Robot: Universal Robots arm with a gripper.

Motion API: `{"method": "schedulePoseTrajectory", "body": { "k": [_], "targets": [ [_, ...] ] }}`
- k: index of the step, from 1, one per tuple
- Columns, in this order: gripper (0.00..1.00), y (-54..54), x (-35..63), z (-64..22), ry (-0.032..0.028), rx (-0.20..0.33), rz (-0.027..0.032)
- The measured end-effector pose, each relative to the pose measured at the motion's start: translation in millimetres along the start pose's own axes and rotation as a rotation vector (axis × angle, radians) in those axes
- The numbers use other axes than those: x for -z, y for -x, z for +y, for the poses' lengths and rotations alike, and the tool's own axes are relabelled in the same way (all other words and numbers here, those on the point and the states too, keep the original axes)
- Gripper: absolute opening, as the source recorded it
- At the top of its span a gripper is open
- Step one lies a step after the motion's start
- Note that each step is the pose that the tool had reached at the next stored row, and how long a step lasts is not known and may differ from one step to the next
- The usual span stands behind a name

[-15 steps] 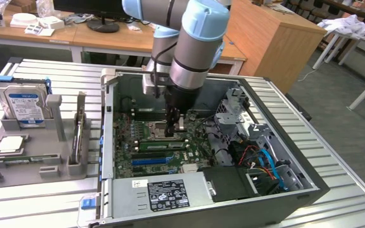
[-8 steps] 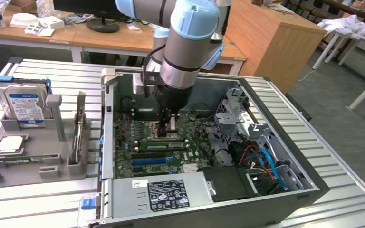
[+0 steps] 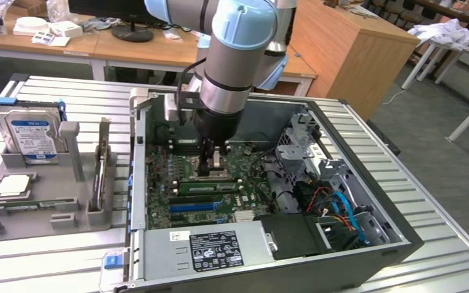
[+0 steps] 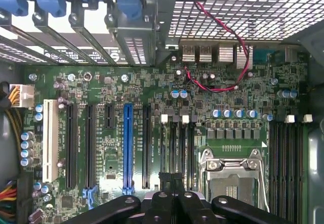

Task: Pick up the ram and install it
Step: 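Press down the ram until it locks into place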

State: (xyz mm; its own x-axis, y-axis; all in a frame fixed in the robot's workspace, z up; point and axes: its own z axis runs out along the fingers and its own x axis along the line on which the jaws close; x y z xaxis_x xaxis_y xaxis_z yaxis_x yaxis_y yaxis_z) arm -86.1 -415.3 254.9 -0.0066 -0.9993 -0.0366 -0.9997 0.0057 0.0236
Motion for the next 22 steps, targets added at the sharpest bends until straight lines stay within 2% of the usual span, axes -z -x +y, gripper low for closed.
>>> {"method": "schedulePoseTrajectory", "body": {
  "k": [8,9,22],
  "targets": [
    [0.11,-0.2,-2.2,0.0,0.0000,0.000,0.0001],
    [0.11,-0.7,-16.4,-0.3,0.0000,0.000,0.0000],
    [0.11,-0.7,-16.4,-0.3,0.0000,0.000,0.0000]
  ]
}}
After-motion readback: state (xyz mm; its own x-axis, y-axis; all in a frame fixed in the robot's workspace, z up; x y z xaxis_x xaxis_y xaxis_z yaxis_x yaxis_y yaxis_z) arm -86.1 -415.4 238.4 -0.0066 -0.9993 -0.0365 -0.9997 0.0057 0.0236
